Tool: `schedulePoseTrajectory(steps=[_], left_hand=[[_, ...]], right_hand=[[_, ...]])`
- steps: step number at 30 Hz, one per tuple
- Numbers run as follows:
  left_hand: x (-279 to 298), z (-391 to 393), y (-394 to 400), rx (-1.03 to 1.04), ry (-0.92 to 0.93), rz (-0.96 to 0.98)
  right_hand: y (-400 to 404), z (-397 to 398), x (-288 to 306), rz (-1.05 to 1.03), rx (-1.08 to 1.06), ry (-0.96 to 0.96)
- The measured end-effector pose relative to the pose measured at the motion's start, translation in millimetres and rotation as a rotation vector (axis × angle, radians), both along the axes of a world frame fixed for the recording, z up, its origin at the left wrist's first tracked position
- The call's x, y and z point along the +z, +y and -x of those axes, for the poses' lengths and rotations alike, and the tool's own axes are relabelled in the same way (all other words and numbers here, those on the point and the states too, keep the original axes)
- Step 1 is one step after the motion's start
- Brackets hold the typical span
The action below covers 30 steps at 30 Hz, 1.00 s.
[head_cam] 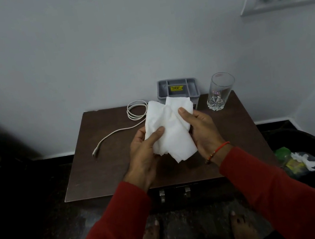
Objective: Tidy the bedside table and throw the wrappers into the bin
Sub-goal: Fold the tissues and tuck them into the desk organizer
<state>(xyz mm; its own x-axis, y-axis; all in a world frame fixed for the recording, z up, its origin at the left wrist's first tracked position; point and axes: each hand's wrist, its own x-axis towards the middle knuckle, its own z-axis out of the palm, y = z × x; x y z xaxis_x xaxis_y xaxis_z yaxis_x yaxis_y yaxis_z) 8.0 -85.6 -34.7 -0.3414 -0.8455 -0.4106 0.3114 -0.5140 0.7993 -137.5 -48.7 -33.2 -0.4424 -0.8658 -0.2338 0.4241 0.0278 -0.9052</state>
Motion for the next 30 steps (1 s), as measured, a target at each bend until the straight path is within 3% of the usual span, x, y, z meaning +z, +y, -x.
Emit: schedulePoseTrajectory(steps=[4,10,17,21,25,30], left_hand=[[-5,1,1,0.005,-0.061,0.038],[-2,-5,-6,0.141,-0.006,-0.029],[-2,7,-5,0.193,0.035,-0.096],[-6,14,-5,0.191,0.025,-0.130],[-8,16,-5,0.201,0.007,-0.126],[-7,11,-9,0.213,0.012,-0.115]], right_hand=[[-1,-6,-2,-0.010,-0.004,0.198],[-7,16,1,0.046,-0.293,0.232],[-19,57,17,-0.006,-0.349,0.328],[-57,96,57,-0.026,-0.455,0.642],[-88,122,77,-0.168,-0.489,1.118],[-108,124,58,-0.198,-0.380,1.155]])
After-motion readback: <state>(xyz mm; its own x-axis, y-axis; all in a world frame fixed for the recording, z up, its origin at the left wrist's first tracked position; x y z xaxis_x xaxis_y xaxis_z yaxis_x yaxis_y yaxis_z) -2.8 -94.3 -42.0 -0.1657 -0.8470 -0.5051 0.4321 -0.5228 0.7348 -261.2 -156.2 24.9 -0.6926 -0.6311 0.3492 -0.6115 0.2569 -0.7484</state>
